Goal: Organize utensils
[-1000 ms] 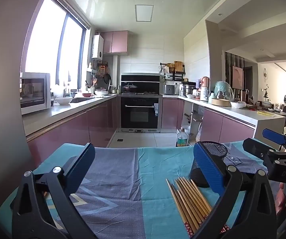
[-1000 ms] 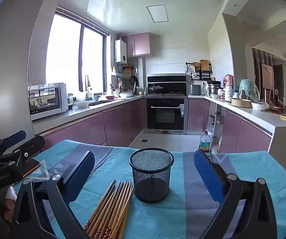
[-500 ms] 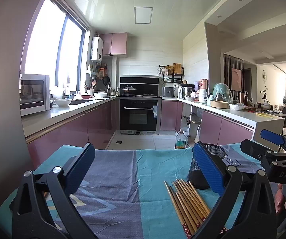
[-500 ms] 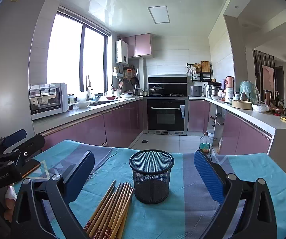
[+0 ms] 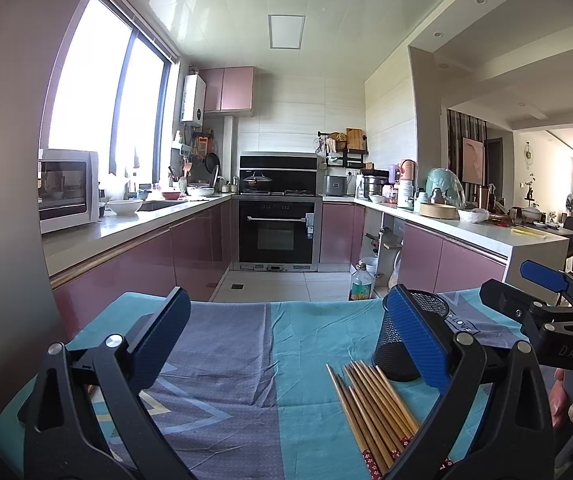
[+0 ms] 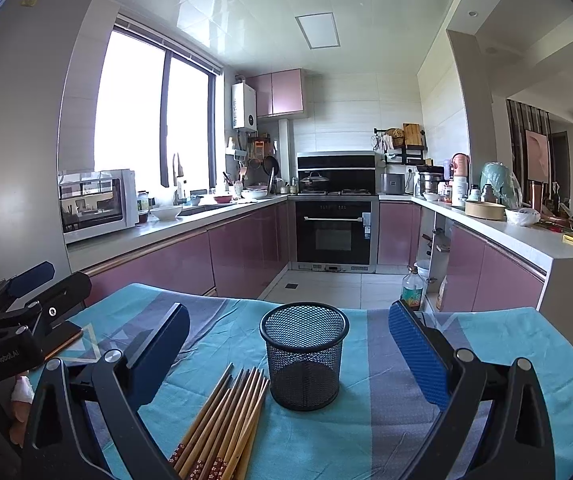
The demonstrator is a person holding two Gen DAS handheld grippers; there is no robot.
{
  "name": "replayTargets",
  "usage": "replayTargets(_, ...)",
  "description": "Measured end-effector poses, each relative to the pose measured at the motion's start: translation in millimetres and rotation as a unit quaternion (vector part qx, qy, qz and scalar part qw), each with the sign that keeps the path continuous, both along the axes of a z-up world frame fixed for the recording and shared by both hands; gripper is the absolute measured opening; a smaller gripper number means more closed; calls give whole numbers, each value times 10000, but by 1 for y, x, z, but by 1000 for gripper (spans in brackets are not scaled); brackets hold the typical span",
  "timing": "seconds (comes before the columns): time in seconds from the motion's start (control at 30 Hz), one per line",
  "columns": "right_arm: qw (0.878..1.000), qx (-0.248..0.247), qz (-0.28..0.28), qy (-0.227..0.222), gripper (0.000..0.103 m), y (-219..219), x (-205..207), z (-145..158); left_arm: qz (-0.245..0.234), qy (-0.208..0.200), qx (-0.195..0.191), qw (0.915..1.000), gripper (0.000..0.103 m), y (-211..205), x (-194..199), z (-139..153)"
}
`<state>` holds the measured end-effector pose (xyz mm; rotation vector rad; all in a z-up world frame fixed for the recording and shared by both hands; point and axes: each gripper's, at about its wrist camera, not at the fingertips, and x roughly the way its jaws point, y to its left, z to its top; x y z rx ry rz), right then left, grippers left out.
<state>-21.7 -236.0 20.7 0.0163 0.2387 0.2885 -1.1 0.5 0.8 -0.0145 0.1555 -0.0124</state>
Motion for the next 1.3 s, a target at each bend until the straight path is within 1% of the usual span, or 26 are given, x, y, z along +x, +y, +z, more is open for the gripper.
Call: replayTargets(1.3, 10000, 94, 13, 4, 96, -2, 2, -3, -4, -13, -9, 10000, 97, -2, -1, 0)
